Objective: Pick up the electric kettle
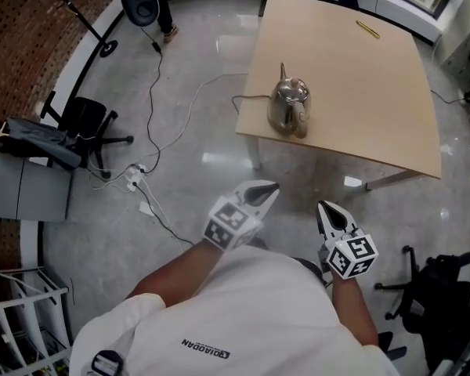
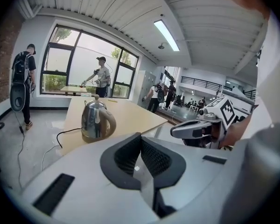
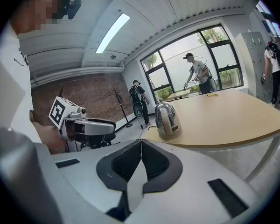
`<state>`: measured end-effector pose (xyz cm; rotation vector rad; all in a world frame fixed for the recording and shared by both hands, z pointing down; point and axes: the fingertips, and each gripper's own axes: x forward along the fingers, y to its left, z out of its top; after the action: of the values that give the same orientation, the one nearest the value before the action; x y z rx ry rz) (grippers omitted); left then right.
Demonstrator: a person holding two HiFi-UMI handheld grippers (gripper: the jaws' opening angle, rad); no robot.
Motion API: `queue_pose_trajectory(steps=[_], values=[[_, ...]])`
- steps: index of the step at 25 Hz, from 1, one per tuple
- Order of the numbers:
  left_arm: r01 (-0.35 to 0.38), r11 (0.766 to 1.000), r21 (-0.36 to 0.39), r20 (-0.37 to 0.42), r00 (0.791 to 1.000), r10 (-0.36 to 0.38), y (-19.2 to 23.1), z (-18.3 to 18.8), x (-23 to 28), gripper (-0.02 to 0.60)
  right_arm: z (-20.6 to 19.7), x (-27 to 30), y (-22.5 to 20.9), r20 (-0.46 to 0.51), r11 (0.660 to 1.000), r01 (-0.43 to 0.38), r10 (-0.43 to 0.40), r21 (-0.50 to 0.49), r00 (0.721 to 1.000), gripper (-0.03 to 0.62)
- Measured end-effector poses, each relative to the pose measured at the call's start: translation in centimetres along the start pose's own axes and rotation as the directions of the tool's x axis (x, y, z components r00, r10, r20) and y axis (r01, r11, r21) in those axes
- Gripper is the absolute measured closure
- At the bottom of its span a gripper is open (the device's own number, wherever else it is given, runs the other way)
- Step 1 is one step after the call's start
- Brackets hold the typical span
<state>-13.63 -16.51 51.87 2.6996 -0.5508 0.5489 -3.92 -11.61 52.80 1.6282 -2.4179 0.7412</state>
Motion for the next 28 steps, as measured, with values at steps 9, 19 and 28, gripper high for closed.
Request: queue_pose_trajectory(steps=[9, 19, 28], values=[[0.005, 1.0, -0.027, -0.029, 1.0, -0.006, 6.3, -0.5, -1.6, 0.586, 1.3, 5.2, 2.9, -0.014, 1.0, 0.025, -0.026, -0.018, 1.0, 0.572], [-0.04, 0.994, -0.097, -0.016, 0.999, 0.039, 9.4, -1.5, -1.9, 0.586, 3.8, 9.3, 0.2, -0.036, 0.993, 0.06, -0.064, -0.105, 0.997, 0.571], [-0.137, 0.982, -0.13, -0.016, 0.991, 0.136, 12.8, -0.8, -2.1, 0.586, 6.9, 16.6, -6.6, -0.064, 0.962, 0.156, -0.174, -0.226, 0.983, 0.403]])
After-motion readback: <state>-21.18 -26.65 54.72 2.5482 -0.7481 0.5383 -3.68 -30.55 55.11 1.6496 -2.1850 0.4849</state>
